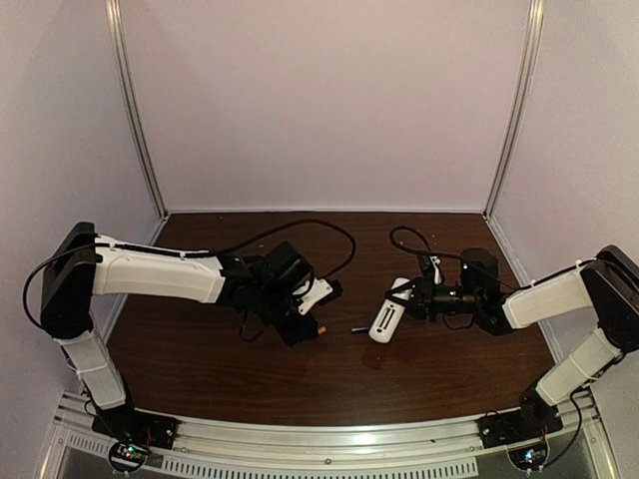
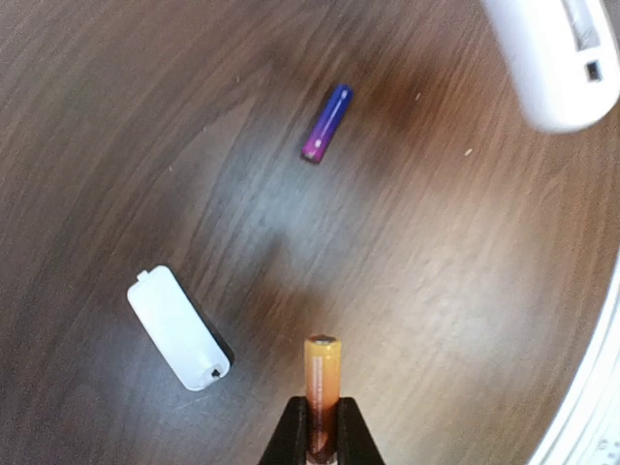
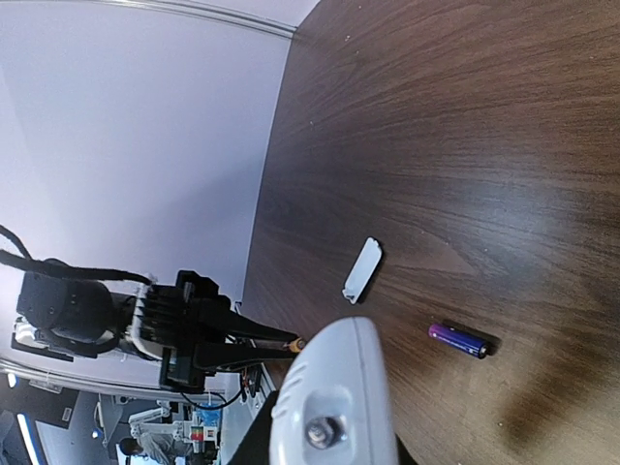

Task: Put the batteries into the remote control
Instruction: Pick up the battery from the center of the board, then place the battery in the battery compartment.

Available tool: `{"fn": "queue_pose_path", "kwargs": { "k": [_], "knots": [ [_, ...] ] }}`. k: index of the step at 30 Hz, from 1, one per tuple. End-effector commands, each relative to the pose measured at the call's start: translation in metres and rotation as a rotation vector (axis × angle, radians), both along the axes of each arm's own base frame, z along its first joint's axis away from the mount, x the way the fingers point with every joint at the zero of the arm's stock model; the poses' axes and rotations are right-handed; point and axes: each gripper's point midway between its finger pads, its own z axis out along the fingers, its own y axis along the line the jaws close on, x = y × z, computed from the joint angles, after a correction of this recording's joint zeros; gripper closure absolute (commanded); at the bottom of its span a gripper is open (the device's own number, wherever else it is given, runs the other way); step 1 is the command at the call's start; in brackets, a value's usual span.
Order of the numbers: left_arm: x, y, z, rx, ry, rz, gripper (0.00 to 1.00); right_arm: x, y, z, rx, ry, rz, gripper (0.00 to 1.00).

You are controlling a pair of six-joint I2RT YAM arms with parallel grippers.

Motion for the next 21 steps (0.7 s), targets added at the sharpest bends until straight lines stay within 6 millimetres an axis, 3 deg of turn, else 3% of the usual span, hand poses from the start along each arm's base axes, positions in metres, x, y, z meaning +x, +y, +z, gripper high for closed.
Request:
{"fn": "queue_pose_path", "kwargs": {
  "k": [1, 6, 9, 21],
  "knots": [
    [-0.011, -0.024, 0.059, -0.222, 0.09, 0.066, 1.0, 0.004, 0.008, 0.012, 0.037, -0.037, -0.037, 1.0],
    [-0.019, -0.047, 0.092, -0.36, 0.161, 0.108, 1.0, -0.003, 0.016, 0.011, 0.067, -0.011, -0.061, 1.0],
    [-0.025, -0.059, 0.101, -0.403, 0.178, 0.107, 1.0, -0.009, 0.023, 0.012, 0.082, 0.0, -0.062, 1.0],
    [-0.041, -0.085, 0.085, -0.381, 0.237, 0.138, 1.0, -0.025, 0.046, 0.001, 0.083, 0.026, -0.038, 1.0]
  ]
}}
